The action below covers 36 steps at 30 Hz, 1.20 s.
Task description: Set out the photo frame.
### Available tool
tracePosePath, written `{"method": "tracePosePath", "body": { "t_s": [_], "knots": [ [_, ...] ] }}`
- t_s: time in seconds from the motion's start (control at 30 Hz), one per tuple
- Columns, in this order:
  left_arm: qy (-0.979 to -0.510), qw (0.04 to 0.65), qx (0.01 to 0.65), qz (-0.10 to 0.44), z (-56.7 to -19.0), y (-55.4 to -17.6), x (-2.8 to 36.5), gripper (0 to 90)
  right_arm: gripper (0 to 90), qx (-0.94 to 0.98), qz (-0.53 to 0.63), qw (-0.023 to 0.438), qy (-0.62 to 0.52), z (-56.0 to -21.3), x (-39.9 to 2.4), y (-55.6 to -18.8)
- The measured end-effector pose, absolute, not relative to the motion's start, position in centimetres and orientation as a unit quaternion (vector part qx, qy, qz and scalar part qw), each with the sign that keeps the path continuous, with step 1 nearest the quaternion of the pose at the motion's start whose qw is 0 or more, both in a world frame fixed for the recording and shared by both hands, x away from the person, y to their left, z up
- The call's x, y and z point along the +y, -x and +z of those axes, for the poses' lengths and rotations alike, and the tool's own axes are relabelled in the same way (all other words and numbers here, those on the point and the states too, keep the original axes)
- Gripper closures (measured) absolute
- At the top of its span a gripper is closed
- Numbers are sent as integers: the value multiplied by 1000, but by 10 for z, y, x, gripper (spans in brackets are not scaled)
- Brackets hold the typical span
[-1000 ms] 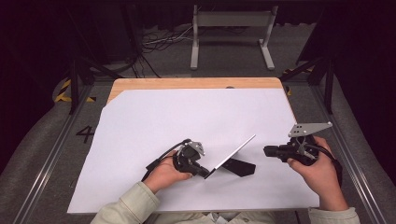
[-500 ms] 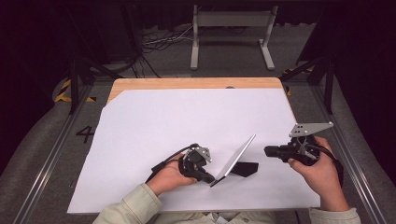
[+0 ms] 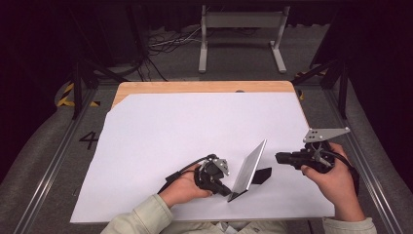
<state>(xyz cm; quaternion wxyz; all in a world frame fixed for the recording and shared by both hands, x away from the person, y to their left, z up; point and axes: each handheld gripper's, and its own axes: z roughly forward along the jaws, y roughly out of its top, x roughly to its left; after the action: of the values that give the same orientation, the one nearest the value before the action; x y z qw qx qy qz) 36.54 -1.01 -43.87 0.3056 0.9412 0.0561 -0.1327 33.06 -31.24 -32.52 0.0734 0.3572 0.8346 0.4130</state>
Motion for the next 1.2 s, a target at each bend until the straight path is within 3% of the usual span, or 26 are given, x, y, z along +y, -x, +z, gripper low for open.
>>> {"method": "tracePosePath", "body": {
  "t_s": [1.2],
  "knots": [
    [-939,319,9,-131,-439,-351,-68,900,839,809,426,69,-400,-323,-328,-317]
  ]
}}
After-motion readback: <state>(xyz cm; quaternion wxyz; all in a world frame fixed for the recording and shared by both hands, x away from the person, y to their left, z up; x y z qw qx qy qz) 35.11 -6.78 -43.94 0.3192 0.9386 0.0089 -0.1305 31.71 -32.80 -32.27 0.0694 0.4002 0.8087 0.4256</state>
